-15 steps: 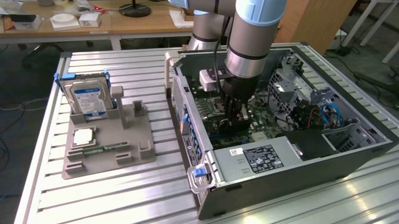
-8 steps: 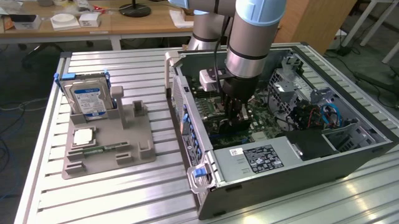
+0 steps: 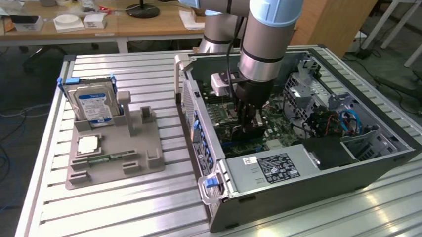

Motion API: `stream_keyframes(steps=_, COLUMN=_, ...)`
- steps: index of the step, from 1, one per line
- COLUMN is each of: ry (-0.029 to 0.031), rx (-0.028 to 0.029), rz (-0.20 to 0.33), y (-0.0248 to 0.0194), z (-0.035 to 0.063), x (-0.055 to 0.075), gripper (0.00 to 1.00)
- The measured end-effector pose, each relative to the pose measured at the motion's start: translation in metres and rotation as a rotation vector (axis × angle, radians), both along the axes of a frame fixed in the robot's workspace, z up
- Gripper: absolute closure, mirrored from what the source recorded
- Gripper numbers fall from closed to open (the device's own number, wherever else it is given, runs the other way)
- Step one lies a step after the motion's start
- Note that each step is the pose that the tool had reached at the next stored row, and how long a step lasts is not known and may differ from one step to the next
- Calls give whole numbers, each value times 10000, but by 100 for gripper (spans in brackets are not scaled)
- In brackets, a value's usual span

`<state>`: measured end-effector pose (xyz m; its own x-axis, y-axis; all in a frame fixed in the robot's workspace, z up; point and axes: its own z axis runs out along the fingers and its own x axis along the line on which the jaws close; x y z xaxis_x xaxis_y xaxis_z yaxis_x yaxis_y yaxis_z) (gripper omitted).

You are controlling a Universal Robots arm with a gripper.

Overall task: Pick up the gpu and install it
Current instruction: 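Insert the gpu into the slot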

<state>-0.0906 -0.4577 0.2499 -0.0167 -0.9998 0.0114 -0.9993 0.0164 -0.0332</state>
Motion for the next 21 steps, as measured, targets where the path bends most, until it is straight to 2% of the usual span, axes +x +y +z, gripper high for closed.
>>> stream_keyframes(steps=7, ry=2, rx=-4, rz=-1, y=0, z=2, x=-1, gripper=74)
stream_keyframes(steps=13, ry=3, rx=-4, rz=-1, y=25, z=-2, x=0, gripper=74)
stream_keyframes(steps=21, ry=1, rx=-2, rz=0, y=31, z=-7, x=0, gripper=74)
